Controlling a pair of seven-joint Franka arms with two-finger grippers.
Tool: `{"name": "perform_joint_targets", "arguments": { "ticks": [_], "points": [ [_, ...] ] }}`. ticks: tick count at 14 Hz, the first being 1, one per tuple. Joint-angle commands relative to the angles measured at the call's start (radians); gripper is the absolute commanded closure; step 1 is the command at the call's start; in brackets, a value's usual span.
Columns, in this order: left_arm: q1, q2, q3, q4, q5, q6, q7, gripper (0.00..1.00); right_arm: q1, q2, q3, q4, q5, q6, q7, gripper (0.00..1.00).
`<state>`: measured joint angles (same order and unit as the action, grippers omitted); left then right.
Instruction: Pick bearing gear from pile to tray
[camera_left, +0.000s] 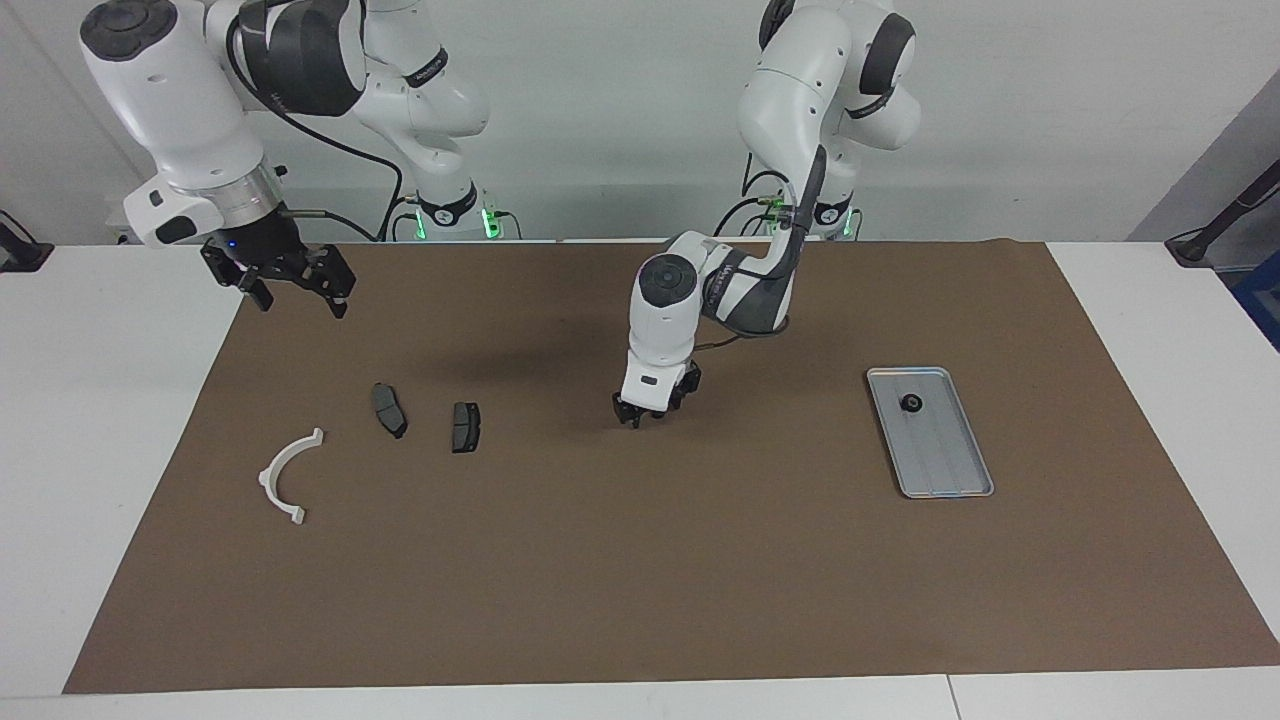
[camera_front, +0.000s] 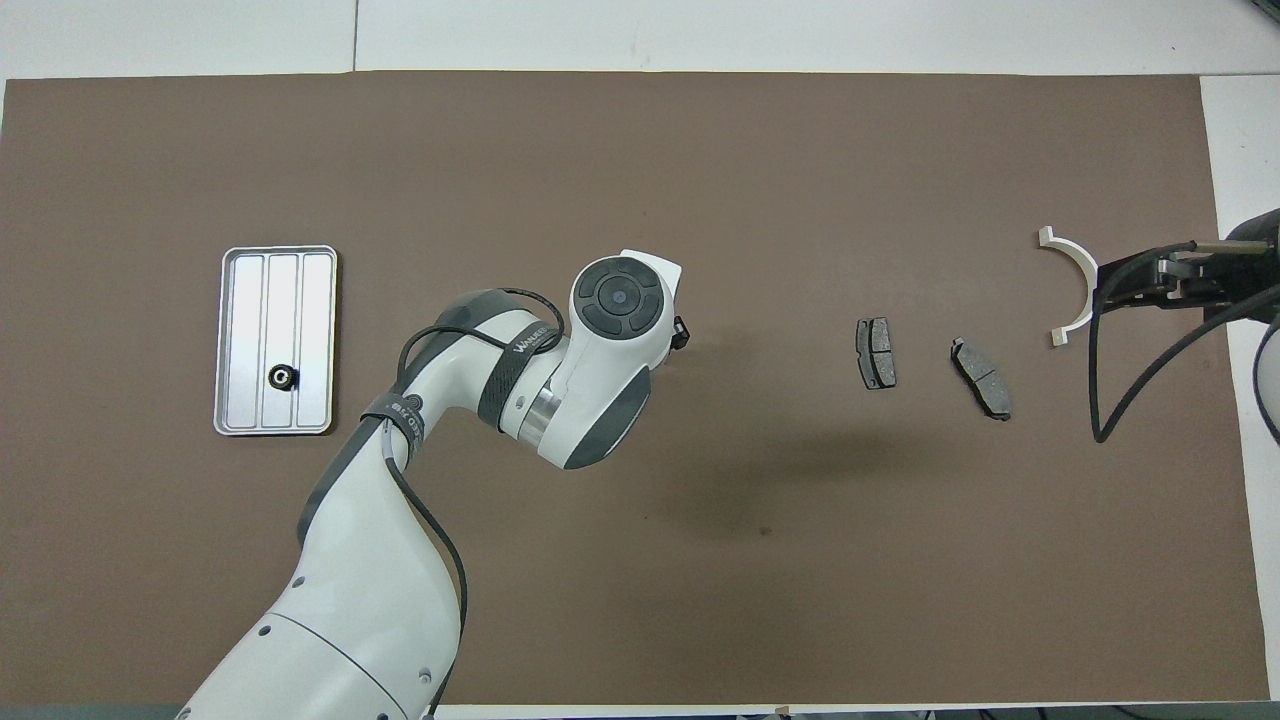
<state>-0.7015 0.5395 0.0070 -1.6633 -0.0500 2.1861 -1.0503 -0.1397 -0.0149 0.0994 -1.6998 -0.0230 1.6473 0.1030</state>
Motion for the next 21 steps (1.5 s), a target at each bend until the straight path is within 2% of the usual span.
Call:
{"name": "perform_joint_targets", "arguments": {
  "ticks": [1, 3, 4, 5, 9, 13, 16, 21],
  "points": [
    [-0.010, -0.009, 0.010, -0.024, 0.018, 0.026, -0.020, 0.40, -0.017, -0.030, 0.006, -0.017, 0.012, -0.064, -0.028, 0.00],
    [-0.010, -0.009, 0.010, -0.024, 0.018, 0.026, -0.020, 0.77, -0.018, -0.028, 0.006, -0.009, 0.003, -0.069, -0.039, 0.00],
    [-0.010, -0.009, 0.010, -0.026, 0.018, 0.026, -0.020, 0.90, -0.018, -0.028, 0.006, -0.009, 0.003, -0.069, -0.048, 0.00],
    [-0.001, -0.009, 0.010, -0.023, 0.018, 0.020, -0.017, 1.00, -0.018, -0.028, 0.005, -0.011, 0.002, -0.069, -0.049, 0.00],
    [0.023, -0.022, 0.013, -0.013, 0.042, -0.012, -0.008, 1.00, -0.021, -0.028, 0.005, -0.011, 0.002, -0.063, -0.051, 0.00],
    [0.127, -0.122, 0.016, -0.024, 0.047, -0.118, 0.134, 1.00, -0.035, -0.028, 0.003, -0.014, 0.002, -0.053, -0.078, 0.00],
    [0.259, -0.185, 0.016, -0.064, 0.045, -0.143, 0.350, 1.00, -0.038, -0.028, 0.000, -0.017, 0.002, -0.049, -0.091, 0.00],
    [0.496, -0.194, 0.015, -0.099, 0.045, -0.118, 0.799, 1.00, -0.061, -0.030, 0.000, -0.015, 0.002, -0.053, -0.112, 0.00]
  ]
}}
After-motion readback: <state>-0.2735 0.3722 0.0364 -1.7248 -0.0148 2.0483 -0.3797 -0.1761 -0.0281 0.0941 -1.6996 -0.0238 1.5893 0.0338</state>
